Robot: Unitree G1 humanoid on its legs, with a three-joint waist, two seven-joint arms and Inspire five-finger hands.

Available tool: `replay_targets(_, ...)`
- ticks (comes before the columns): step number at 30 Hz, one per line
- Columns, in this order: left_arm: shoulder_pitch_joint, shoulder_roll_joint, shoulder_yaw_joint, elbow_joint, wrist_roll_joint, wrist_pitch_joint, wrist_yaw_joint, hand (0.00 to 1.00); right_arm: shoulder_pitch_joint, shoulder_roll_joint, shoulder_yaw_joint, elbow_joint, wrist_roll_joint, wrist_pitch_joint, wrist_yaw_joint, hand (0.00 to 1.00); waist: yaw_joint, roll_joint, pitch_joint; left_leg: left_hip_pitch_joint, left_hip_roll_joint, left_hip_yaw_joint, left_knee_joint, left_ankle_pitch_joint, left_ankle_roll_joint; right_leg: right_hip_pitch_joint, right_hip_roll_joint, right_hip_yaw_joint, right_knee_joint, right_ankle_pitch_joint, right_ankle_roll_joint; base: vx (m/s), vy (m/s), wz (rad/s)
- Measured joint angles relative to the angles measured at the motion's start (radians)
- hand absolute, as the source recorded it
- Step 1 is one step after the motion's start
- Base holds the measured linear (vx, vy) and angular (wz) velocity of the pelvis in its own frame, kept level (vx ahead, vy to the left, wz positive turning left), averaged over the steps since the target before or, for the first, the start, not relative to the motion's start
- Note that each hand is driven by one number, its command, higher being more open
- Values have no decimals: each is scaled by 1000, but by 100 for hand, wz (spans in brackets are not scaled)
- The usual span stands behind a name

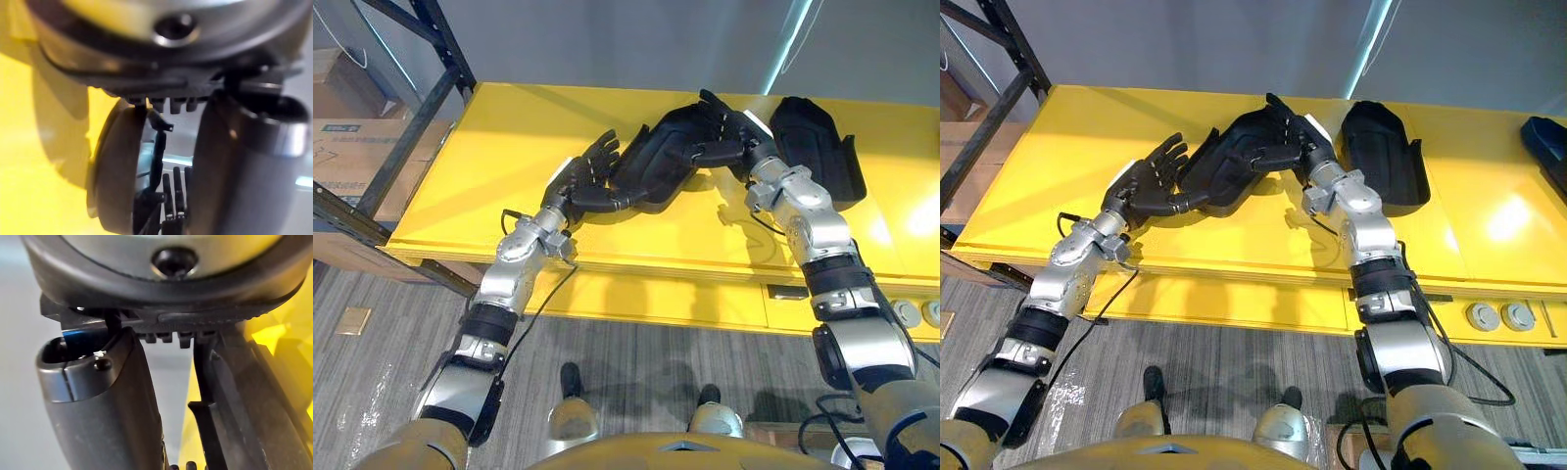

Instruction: Walk over and take three plastic housings, then place them on the shelf

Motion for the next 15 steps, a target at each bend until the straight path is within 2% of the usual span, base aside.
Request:
replay_targets(10, -4, 11, 0, 6, -38, -1, -57, 100, -27, -10, 14, 48, -1, 0, 27, 100, -1, 12, 21, -4, 1, 4, -1, 2, 2, -17, -5, 10, 22, -3, 1, -30, 1, -2)
replay_targets(15, 0, 28, 2, -65, -31, -2, -47, 100, -71, -20, 14, 64, -1, -12, 28, 100, 4, 32, 57, -9, -5, -1, -1, 6, 6, -23, -11, 7, 31, -4, 3, -12, 0, 2)
